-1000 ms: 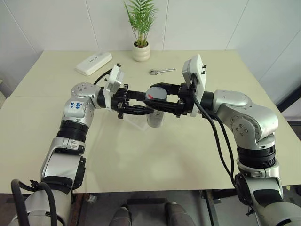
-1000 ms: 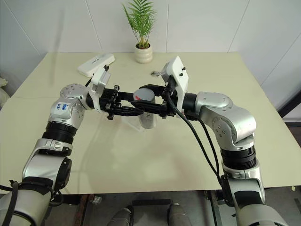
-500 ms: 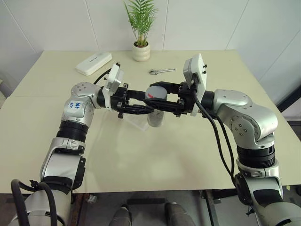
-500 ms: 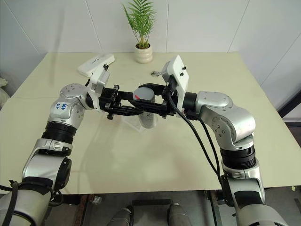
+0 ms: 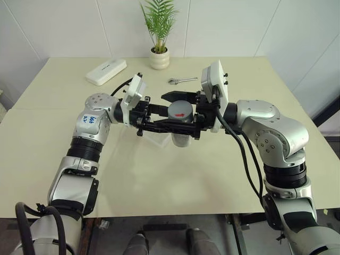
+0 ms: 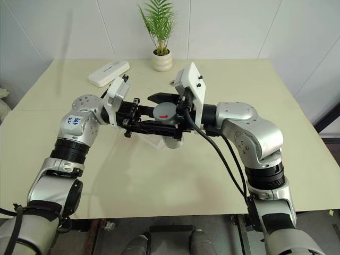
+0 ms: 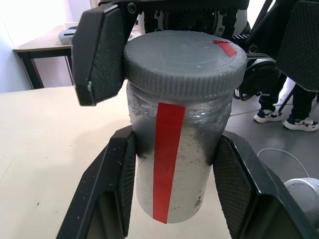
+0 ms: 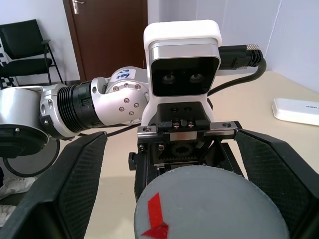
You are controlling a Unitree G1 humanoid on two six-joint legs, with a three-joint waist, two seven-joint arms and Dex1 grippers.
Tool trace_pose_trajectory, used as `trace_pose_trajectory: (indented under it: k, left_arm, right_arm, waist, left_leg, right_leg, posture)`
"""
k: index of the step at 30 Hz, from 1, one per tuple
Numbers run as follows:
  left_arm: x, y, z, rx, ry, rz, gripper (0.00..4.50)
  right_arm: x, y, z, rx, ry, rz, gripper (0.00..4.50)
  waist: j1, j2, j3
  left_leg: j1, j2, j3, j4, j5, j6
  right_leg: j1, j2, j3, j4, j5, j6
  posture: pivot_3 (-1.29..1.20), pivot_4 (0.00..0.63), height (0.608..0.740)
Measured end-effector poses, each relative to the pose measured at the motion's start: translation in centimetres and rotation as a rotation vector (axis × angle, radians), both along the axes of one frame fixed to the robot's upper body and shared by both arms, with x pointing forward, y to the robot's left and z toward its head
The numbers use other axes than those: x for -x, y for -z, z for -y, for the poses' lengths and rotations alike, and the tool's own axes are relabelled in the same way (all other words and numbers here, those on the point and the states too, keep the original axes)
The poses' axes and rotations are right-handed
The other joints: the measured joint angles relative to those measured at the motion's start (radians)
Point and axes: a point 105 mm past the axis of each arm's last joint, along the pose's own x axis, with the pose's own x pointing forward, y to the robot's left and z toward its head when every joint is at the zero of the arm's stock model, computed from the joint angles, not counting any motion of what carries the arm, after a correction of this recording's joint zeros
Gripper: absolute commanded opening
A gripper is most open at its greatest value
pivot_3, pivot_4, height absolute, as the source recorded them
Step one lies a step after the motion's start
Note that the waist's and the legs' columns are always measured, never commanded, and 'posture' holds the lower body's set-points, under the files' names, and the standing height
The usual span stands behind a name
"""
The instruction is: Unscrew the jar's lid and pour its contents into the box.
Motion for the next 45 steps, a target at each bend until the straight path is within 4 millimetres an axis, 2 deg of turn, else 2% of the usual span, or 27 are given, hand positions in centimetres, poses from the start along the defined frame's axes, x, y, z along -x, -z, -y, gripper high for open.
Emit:
trace_pose_trajectory:
  k: [13,18,27,30,40,45]
  left_arm:
    - [0.1,0.0,-0.1,-0.005,-0.001,-0.012,1.9]
    - [0.2,0.1,-1.1,-0.015,-0.03,-0.018,1.9]
    - [0.7,-0.2,-1.6,-0.003,-0.033,0.005,1.9]
    - [0.9,-0.3,-1.5,-0.003,-0.029,0.015,1.9]
    - [0.9,-0.3,-1.6,0.0,-0.03,0.02,1.9]
    - [0.9,-0.3,-1.6,0.002,-0.031,0.025,1.9]
  right_arm:
    - [-0.2,0.1,0.5,0.034,0.024,0.035,4.3]
    - [-0.5,0.1,0.8,0.054,0.055,0.053,4.3]
    - [-0.8,0.0,0.9,0.05,0.078,0.055,4.3]
    - [-0.8,-0.1,0.8,0.045,0.084,0.059,4.5]
    - [-0.7,-0.8,0.1,0.043,0.07,0.078,4.5]
    - [-0.9,-0.5,-0.2,0.047,0.073,0.063,4.5]
  waist:
    - [0.0,0.0,0.0]
    - [-0.001,0.0,0.0]
    - [0.0,0.0,0.0]
    - [0.001,0.0,0.0]
    - [0.0,0.0,0.0]
    - [0.001,0.0,0.0]
  left_leg:
    - [0.0,0.0,0.0,0.0,0.0,0.0]
    - [0.0,0.0,0.0,0.0,0.0,0.0]
    - [0.0,0.0,0.0,0.001,0.0,0.0]
    - [0.0,0.0,0.0,0.001,0.0,0.0]
    - [0.0,0.0,0.0,0.001,0.0,0.0]
    - [0.0,0.0,0.0,0.001,0.0,0.0]
  right_leg:
    - [0.0,0.0,0.0,0.001,0.0,0.0]
    - [0.0,0.0,0.0,0.001,0.0,0.0]
    - [0.0,0.0,0.0,0.001,0.0,0.0]
    - [0.0,0.0,0.0,0.001,0.0,0.0]
    - [0.0,0.0,0.0,0.002,0.0,0.0]
    - [0.0,0.0,0.0,0.002,0.0,0.0]
  posture:
    - [0.0,0.15,0.74]
    - [0.0,0.15,0.74]
    - [0.0,0.15,0.74]
    - [0.0,0.15,0.74]
    - [0.0,0.15,0.74]
    - [0.0,0.15,0.74]
